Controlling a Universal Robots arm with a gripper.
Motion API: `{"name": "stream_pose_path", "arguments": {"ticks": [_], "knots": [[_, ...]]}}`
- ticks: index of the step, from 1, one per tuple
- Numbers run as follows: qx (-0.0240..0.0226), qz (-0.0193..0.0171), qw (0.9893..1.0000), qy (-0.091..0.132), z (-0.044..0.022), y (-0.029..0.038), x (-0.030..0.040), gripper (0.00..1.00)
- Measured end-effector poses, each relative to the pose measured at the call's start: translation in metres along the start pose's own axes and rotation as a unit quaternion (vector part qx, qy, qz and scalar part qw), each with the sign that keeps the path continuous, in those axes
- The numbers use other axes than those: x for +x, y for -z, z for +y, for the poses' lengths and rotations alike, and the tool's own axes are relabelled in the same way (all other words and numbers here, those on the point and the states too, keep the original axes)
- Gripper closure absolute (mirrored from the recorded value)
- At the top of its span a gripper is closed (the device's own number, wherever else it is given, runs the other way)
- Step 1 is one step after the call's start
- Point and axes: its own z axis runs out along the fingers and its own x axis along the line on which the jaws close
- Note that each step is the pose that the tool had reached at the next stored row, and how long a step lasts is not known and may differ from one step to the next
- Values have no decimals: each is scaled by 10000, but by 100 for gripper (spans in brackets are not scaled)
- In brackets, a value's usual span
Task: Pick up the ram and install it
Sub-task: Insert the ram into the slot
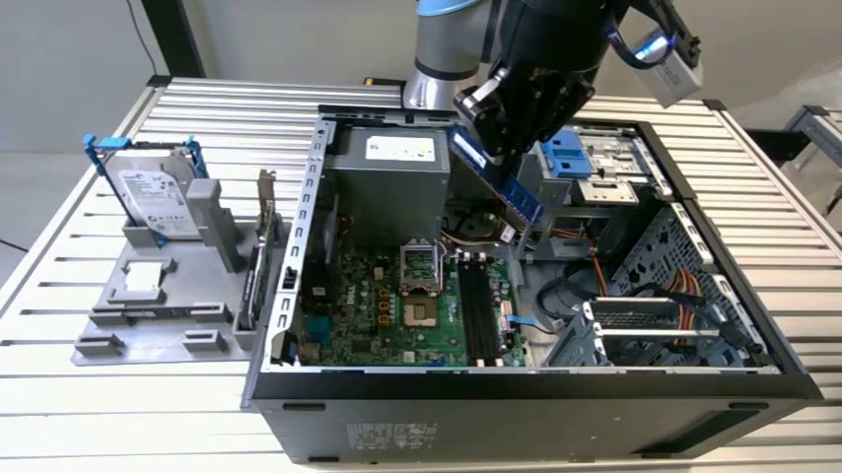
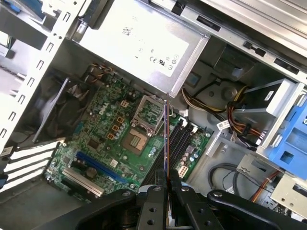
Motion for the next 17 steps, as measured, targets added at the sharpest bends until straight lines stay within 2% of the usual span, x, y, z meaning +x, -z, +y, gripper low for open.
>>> {"name": "stream_pose_path", "arguments": {"ticks": [11,17], "knots": [[-29,-20,9993,-362,-1,-4,-1,100],[-50,-79,9987,-507,-2,-12,-5,100]]}}
